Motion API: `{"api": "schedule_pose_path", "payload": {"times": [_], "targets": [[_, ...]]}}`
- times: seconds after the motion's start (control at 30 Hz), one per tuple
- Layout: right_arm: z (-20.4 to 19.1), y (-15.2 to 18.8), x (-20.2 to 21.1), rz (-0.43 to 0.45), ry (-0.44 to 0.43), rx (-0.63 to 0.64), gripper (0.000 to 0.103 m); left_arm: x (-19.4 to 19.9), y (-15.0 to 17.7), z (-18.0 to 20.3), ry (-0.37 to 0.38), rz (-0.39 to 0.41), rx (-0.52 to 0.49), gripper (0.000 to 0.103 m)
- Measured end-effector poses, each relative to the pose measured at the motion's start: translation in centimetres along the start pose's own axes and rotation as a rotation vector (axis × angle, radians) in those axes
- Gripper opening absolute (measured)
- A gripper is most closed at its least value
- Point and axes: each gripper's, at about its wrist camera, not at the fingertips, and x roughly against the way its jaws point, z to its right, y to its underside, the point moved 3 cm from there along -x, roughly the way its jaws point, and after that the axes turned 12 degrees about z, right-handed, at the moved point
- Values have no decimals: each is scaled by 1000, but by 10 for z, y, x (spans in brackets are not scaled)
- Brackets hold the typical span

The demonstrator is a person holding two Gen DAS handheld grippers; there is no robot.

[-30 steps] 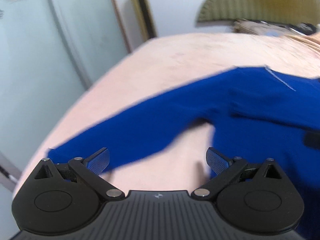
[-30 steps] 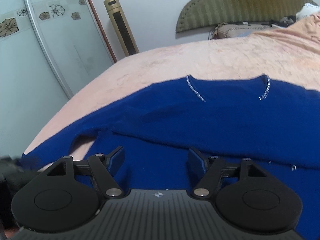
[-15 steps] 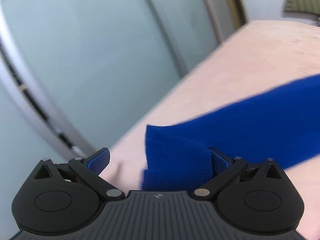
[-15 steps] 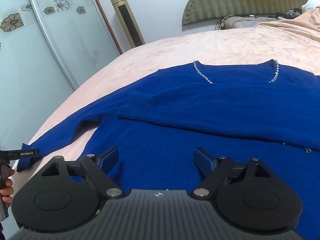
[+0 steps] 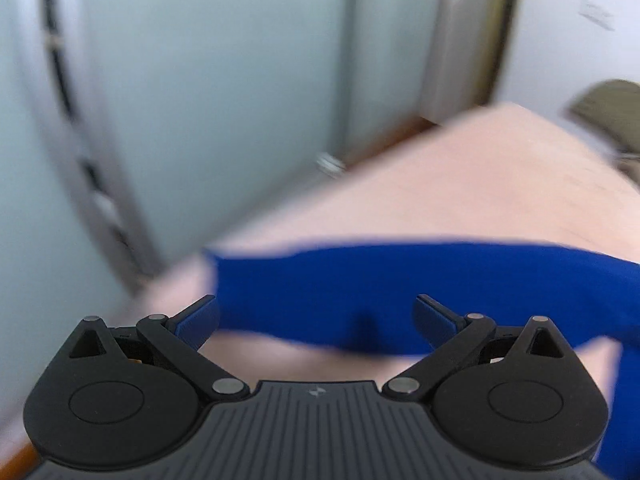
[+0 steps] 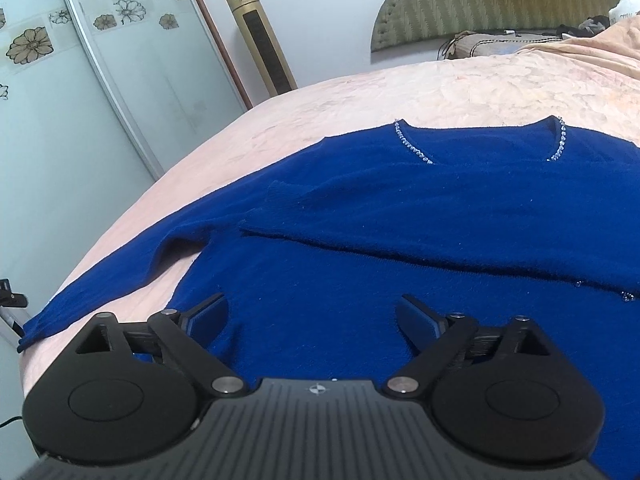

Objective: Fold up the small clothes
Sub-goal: 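Grasp the sleeve cuff nearest the left tool with the left gripper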

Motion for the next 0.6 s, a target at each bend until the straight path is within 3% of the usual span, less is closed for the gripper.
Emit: {"api": "schedule_pose_path", "payload": {"times": [0.1,0.17,0.4,0.5,0.57,0.6], "targets": [[-1,0,0,1,-3,6,96,-11,16,9,123,-105,123,102],[0,1,1,2,-5,1,96,-22,24,5,144,-141,234,102],[2,2,1,10,-14,-7,99,-39,28,-40,114,69,640,102],[0,3,0,11,-11,2,99,-49,20,-60,114,112,736,101],[-1,3,-1,11,-8,8,100,-51,14,-72,85,111,775,83],[-1,3,-1,11,-7,8,100,-54,12,-78,58,102,792,52]]}}
